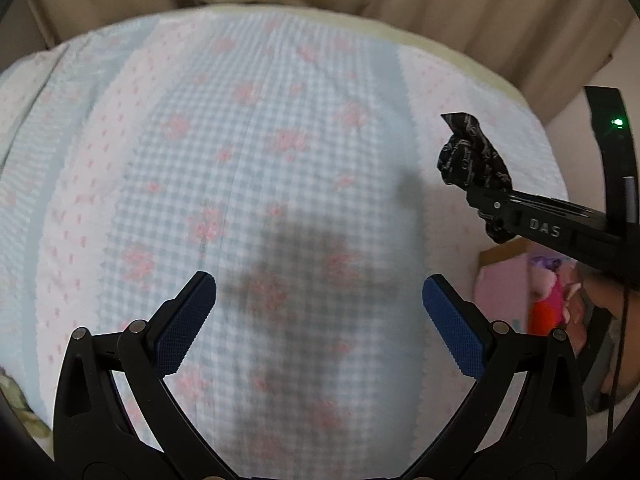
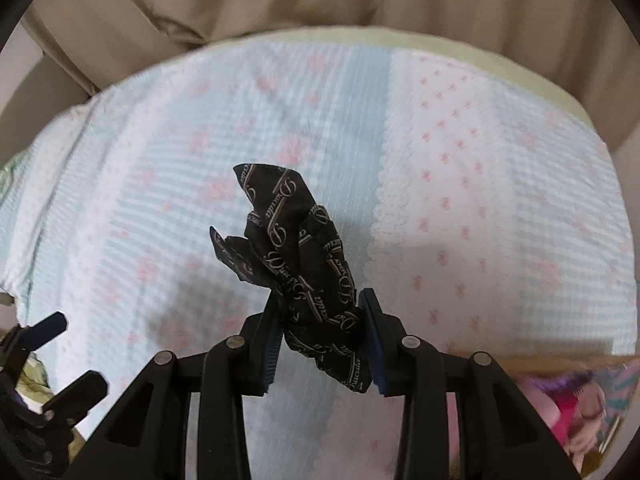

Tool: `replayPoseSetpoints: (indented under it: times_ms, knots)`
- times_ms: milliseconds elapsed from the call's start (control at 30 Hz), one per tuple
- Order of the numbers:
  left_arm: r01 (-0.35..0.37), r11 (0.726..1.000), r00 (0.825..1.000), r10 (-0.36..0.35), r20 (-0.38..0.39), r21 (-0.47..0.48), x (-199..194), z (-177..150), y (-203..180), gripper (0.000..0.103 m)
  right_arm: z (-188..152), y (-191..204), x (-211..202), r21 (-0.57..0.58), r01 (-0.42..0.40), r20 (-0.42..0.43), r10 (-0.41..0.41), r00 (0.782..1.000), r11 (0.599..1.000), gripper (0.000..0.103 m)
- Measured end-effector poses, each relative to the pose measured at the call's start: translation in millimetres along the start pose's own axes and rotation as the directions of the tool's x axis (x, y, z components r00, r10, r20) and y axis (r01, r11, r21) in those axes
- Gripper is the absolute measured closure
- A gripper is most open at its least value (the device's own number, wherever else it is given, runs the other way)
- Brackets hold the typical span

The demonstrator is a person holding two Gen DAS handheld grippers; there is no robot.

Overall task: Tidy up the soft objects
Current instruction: 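Carry the black scarf over the box with the right tool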

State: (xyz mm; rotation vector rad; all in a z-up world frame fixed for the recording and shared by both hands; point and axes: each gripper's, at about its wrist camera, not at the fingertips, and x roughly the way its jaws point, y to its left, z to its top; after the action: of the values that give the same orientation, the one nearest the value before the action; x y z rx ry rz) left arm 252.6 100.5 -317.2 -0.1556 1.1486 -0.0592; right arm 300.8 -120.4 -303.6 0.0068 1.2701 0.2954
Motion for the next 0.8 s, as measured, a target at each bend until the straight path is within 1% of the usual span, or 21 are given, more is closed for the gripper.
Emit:
replayPoseSetpoints:
  times_ms: [33,100,233,300,400,467,567,700,800]
  knots:
    - [0.003,1.000,1.000,-0.003,0.012,0.001,-10.4,-1.5,-4.7,0.000,2.8,3.6,-7.1,0.004,-0.003,0.011,0.003,1.000,1.000,0.069]
    - [0.010,1.000,0.999,-0.010,0.040,0.002,-35.9,-5.4,-16.8,0.000,-5.4,3.6,-41.3,0.022,-0.016,0.042,0.015,0.999,1.000,0.069]
    - [0.032,0.999,0.997,-0.033,0.075,0.011,-74.6,-16.5,-44.7,0.000,-12.7,-11.2,-88.7,0.052,-0.031,0.083,0.026,0.996,0.998,0.069]
    - [0.035,0.999,0.996,-0.037,0.087,0.030,-89.1,-22.3,-61.2,0.000,-24.7,-21.9,-116.8,0.077,-0.033,0.103,0.025,0.994,0.997,0.069]
    - [0.046,0.997,0.994,-0.052,0.100,0.055,-105.0,-30.3,-89.3,0.000,-43.9,-41.3,-146.6,0.109,-0.031,0.123,0.017,0.992,0.994,0.069]
    - [0.060,0.996,0.992,-0.066,0.106,0.063,-110.7,-34.5,-107.0,0.000,-59.7,-60.8,-165.5,0.135,-0.016,0.129,-0.001,0.992,0.991,0.069]
    - [0.091,0.992,0.989,-0.100,0.110,0.085,-115.6,-38.3,-143.2,0.000,-79.4,-92.8,-183.0,0.182,-0.001,0.130,-0.023,0.991,0.983,0.069]
    - [0.122,0.982,0.985,-0.137,0.107,0.141,-110.2,-39.7,-199.6,0.000,-105.2,-137.3,-195.8,0.227,0.041,0.110,-0.067,0.992,0.973,0.069]
    - [0.140,0.976,0.984,-0.156,0.087,0.166,-99.9,-42.6,-236.7,0.000,-120.4,-170.0,-197.3,0.267,0.053,0.086,-0.078,0.993,0.962,0.069]
